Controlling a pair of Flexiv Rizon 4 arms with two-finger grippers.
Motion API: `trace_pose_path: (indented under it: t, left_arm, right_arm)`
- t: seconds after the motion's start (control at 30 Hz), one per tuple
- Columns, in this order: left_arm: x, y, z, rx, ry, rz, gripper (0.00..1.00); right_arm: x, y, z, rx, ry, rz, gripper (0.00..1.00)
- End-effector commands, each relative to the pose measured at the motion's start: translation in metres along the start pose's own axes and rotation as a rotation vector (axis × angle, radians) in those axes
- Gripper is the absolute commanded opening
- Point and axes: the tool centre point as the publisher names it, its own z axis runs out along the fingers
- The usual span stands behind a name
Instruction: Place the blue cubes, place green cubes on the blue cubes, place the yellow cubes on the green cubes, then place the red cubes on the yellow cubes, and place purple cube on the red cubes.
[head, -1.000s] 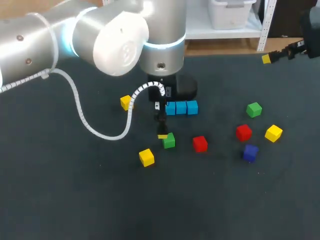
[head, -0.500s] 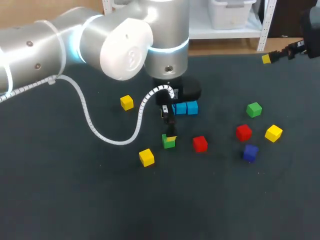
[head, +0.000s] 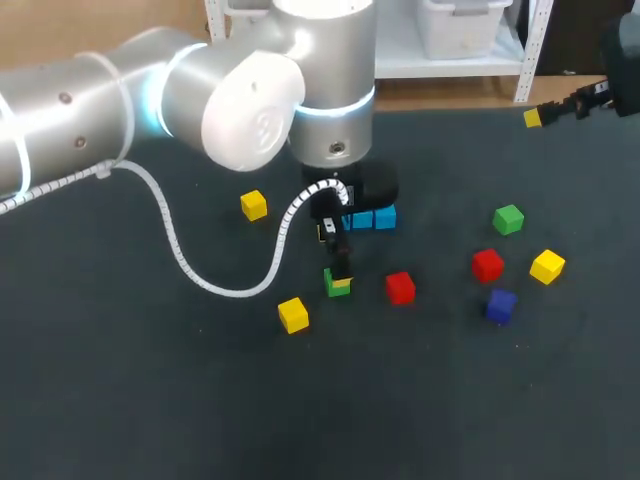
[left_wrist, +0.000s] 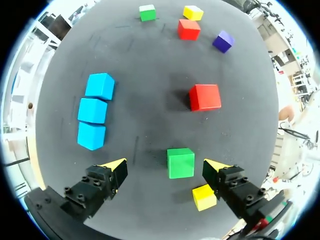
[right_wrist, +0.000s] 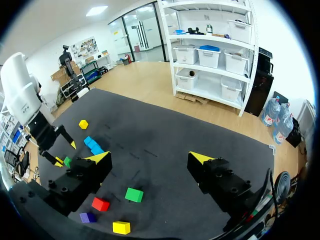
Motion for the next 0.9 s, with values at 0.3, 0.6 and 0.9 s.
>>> trace_pose_path:
  t: [0.3, 0.6, 0.9]
  left_arm:
    - [0.003, 0.002, 0.014, 0.037, -0.016, -0.002, 1.00]
    - [0.002, 0.002, 0.024, 0.046, -0.037, -0.013, 0.75]
    - [0.005, 0.007, 0.024, 0.035, -0.036, -0.011, 0.00]
  right_arm:
    - [0.000, -0.001, 0.001, -0.005, -0.003, -0.001, 1.00]
    - [0.000, -0.001, 0.001, -0.005, -0.003, -0.001, 1.00]
    - [0.000, -0.001, 0.001, -0.005, -0.003, -0.001, 1.00]
